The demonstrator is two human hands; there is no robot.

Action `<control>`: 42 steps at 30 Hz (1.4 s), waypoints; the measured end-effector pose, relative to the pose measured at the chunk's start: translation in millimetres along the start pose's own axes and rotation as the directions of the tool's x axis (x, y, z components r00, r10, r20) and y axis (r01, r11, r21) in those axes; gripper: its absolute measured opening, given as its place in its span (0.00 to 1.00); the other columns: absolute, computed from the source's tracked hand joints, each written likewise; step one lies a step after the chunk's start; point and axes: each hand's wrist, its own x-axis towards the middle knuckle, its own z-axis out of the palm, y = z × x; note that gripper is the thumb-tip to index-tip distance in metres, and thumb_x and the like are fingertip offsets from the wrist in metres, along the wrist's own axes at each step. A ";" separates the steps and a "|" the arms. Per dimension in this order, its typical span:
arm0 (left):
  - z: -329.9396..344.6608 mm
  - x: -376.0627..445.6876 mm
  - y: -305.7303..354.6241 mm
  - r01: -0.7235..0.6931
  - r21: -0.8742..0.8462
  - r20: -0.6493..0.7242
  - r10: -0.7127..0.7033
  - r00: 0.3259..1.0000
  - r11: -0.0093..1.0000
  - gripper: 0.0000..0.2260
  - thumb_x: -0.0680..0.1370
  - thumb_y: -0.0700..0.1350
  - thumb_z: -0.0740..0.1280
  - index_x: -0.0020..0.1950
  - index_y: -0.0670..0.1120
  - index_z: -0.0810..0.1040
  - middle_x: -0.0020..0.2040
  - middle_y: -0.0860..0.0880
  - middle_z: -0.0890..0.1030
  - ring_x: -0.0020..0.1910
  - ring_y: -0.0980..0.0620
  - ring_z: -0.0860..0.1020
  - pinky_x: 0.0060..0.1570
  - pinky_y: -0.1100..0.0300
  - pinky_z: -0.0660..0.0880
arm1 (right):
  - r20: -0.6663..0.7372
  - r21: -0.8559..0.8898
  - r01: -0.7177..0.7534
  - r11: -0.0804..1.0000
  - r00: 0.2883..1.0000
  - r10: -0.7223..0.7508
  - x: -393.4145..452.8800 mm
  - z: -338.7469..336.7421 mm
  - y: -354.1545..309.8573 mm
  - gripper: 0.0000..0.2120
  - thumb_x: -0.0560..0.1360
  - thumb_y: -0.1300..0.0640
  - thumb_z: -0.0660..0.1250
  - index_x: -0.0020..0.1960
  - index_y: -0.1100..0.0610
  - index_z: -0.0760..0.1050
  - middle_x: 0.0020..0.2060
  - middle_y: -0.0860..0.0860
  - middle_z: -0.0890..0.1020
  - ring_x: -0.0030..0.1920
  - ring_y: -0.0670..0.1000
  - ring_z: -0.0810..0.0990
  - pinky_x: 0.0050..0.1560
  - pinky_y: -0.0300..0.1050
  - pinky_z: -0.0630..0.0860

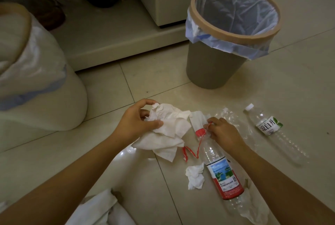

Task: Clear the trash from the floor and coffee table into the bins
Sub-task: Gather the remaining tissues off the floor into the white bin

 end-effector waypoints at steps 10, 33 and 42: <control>-44.5 -27.7 2.3 -0.080 0.100 -0.025 0.083 0.996 0.992 0.22 0.66 0.46 0.78 0.53 0.63 0.74 0.47 0.55 0.81 0.46 0.54 0.80 0.47 0.52 0.81 | -0.240 0.161 0.135 0.978 0.966 -0.093 6.7 -33.7 -17.7 0.10 0.68 0.69 0.71 0.47 0.58 0.84 0.52 0.54 0.82 0.47 0.59 0.80 0.40 0.50 0.79; -239.6 -115.6 63.4 -0.327 0.145 -0.515 0.353 0.781 0.934 0.22 0.66 0.51 0.76 0.56 0.62 0.73 0.51 0.59 0.79 0.49 0.61 0.79 0.43 0.65 0.79 | -0.649 -0.305 0.618 0.725 0.422 -0.633 52.5 -246.0 -250.3 0.12 0.67 0.68 0.75 0.49 0.62 0.81 0.55 0.59 0.81 0.52 0.59 0.80 0.35 0.48 0.82; -324.1 -95.5 71.2 -0.467 0.030 -0.801 0.300 0.518 0.884 0.21 0.67 0.46 0.78 0.52 0.62 0.73 0.49 0.57 0.81 0.46 0.62 0.80 0.41 0.67 0.78 | -0.905 -0.138 0.658 0.740 0.220 -0.365 93.5 -332.6 -363.4 0.06 0.72 0.71 0.67 0.44 0.65 0.81 0.48 0.60 0.81 0.46 0.58 0.80 0.41 0.47 0.80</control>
